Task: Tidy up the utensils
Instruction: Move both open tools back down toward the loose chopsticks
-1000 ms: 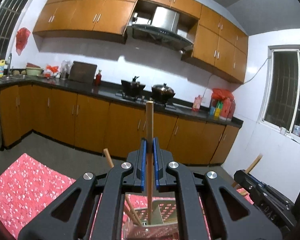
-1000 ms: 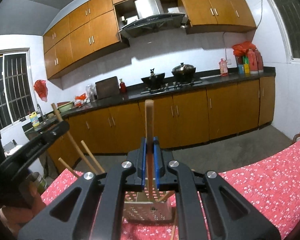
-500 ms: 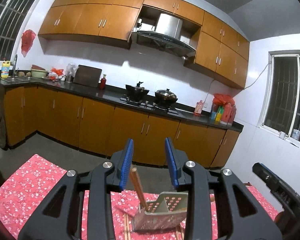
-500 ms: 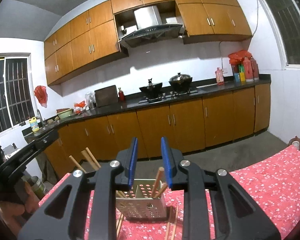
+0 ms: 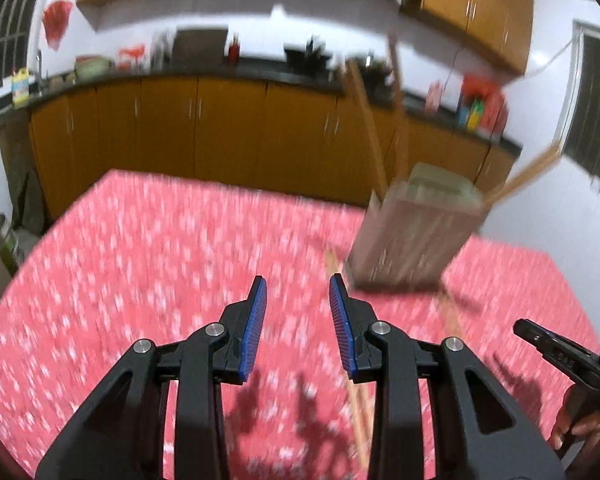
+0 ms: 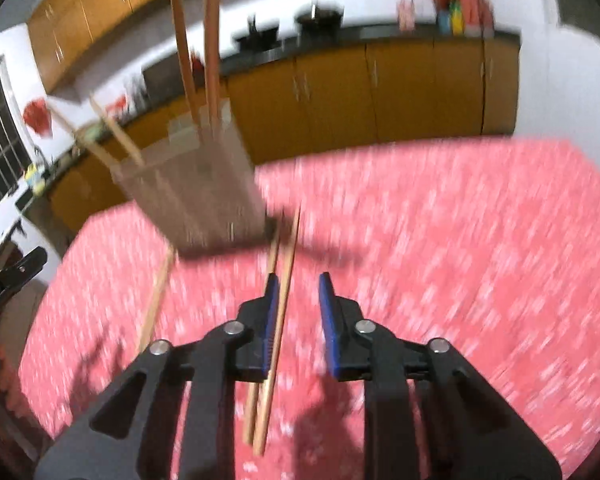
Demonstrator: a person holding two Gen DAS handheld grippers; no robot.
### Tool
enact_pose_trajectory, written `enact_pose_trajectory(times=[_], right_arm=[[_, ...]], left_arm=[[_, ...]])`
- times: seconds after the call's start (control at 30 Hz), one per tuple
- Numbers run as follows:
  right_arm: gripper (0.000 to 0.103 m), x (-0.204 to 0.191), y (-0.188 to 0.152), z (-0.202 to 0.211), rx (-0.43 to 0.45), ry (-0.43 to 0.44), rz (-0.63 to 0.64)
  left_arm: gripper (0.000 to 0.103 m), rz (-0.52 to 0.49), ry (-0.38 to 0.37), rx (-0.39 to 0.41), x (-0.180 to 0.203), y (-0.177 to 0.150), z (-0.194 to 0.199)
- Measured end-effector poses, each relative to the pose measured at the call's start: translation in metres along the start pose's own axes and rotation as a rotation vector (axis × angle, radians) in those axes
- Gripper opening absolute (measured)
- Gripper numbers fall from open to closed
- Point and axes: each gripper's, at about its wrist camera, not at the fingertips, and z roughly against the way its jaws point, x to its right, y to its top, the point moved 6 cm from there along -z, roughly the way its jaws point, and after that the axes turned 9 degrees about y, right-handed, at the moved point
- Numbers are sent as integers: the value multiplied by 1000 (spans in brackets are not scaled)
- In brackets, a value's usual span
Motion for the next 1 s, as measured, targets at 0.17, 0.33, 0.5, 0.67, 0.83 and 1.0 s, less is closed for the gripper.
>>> enact_pose_trajectory(times=[0.17,0.33,0.5,0.67,0.83,1.0], right_arm=[[18,-7,-26,-24,-79,25,7],[18,-16,-32,-35,-106,6,44],[9,-13,-35,-40,-109,-49,85],[8,5,-28,-34,-83,-112,48],[8,19,-25,-31,-72,-123,22],[8,18,-25,-31,-68,-134,42]], left_arm=[[33,-18,-22,-85,2,-30,-19],[33,-31,-47,-126,10,-46,-28],[33,-42,-72,-153,19,-59,-32],[33,-55,-106,-181,29,-66,-35],[29,-85,-127,-208,41,-74,-40],[24,-120,-105,-236,48,-83,-47]])
